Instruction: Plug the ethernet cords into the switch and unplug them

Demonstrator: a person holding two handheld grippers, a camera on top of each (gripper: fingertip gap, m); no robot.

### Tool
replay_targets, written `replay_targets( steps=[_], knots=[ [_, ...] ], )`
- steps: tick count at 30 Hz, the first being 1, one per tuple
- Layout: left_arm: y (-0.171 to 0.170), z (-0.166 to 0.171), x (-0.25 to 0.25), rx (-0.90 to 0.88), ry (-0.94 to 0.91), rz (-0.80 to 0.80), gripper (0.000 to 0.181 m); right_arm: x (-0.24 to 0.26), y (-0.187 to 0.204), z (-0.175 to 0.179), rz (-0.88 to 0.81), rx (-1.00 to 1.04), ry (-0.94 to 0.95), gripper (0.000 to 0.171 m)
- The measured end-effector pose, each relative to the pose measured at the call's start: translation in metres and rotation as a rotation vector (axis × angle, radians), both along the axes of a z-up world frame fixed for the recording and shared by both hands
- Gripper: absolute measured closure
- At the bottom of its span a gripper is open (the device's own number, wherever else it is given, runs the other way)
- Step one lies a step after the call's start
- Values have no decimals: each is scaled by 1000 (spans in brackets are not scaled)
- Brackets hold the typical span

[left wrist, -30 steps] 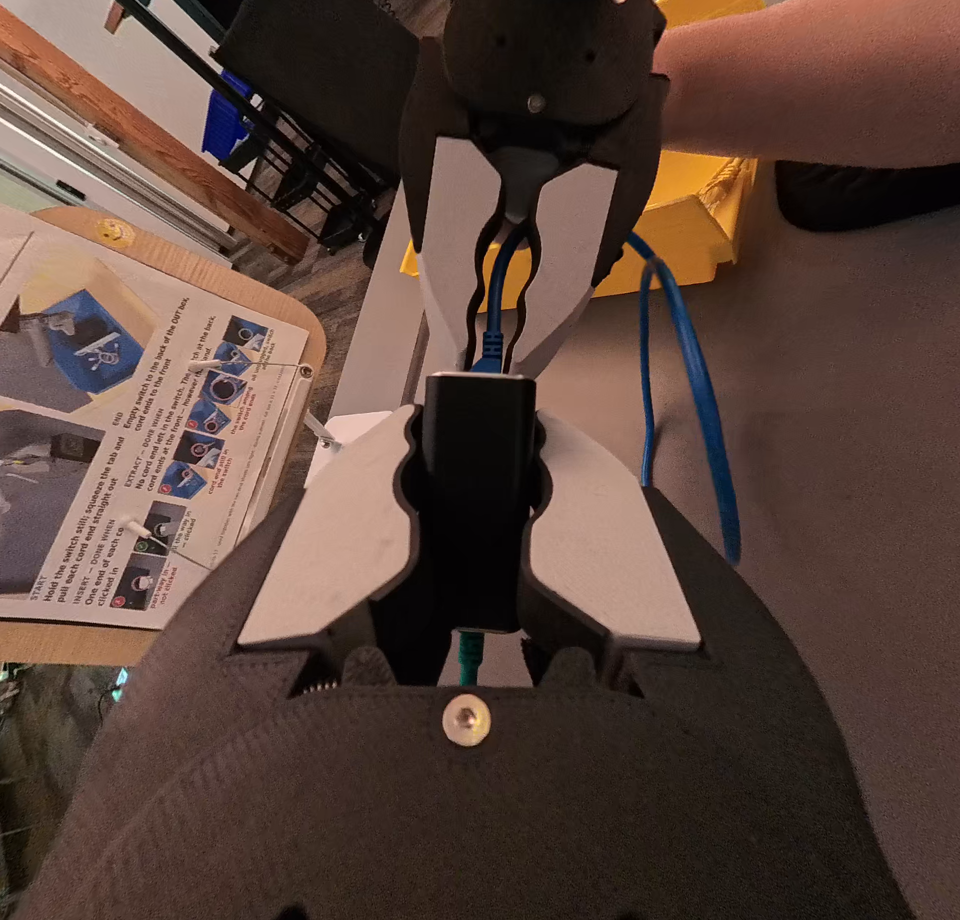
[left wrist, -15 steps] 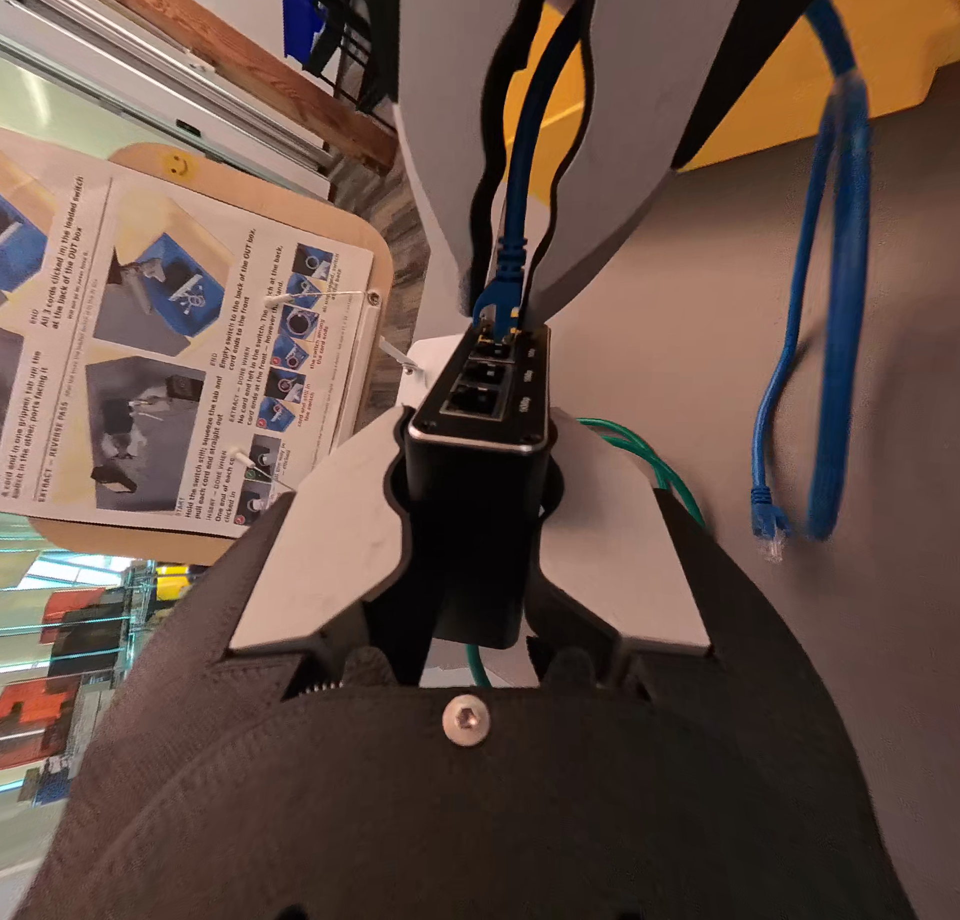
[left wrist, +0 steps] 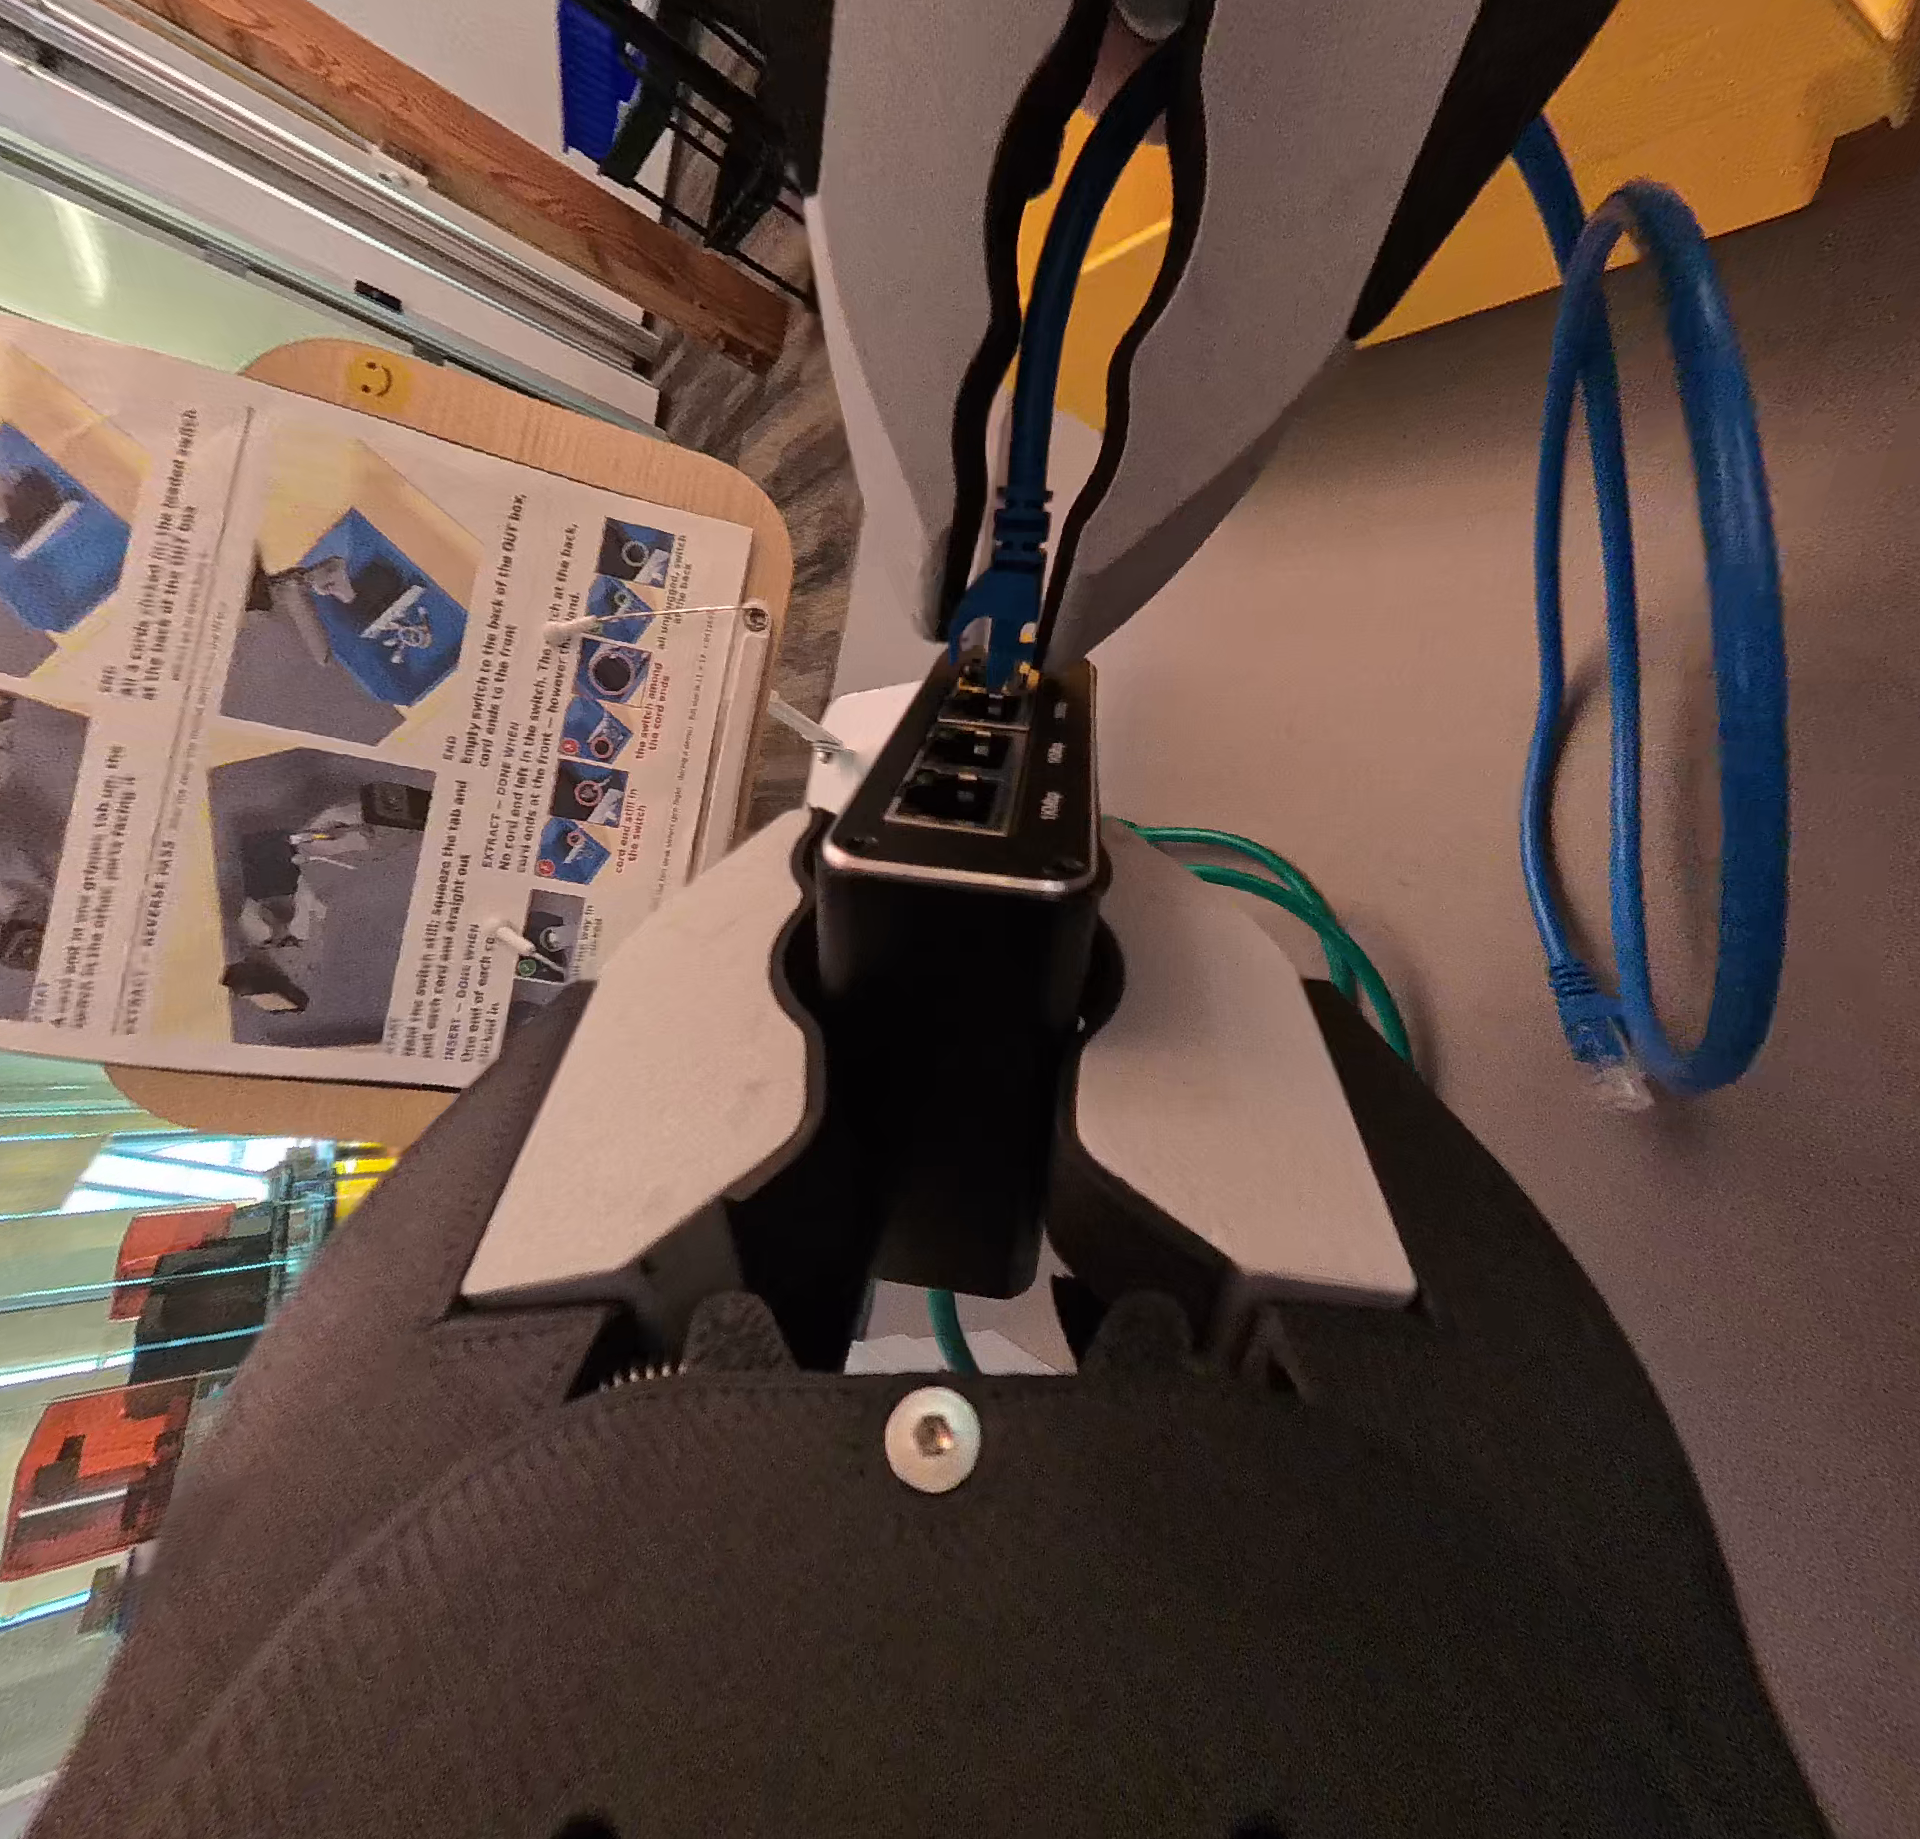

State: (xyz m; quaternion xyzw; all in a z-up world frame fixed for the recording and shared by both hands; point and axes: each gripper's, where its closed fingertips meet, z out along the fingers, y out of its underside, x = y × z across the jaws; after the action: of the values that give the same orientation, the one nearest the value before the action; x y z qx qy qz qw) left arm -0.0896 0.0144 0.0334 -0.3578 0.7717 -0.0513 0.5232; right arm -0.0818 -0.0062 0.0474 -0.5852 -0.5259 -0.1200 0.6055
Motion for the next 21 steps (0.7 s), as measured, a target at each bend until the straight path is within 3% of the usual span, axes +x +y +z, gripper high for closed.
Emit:
replay_targets(
  steps=[5, 9, 21],
  knots=[
    [-5, -4, 12, 0, -3, -6, 137, 11, -6, -5, -20, -120, 15, 158],
    [-7, -18, 13, -99, 84, -1, 137, 13, -8, -19, -13, -226, 15, 159],
    [-8, -39, 21, -89, 139, -24, 137, 22, -14, -41, 1, -383, 10, 158]
  ],
)
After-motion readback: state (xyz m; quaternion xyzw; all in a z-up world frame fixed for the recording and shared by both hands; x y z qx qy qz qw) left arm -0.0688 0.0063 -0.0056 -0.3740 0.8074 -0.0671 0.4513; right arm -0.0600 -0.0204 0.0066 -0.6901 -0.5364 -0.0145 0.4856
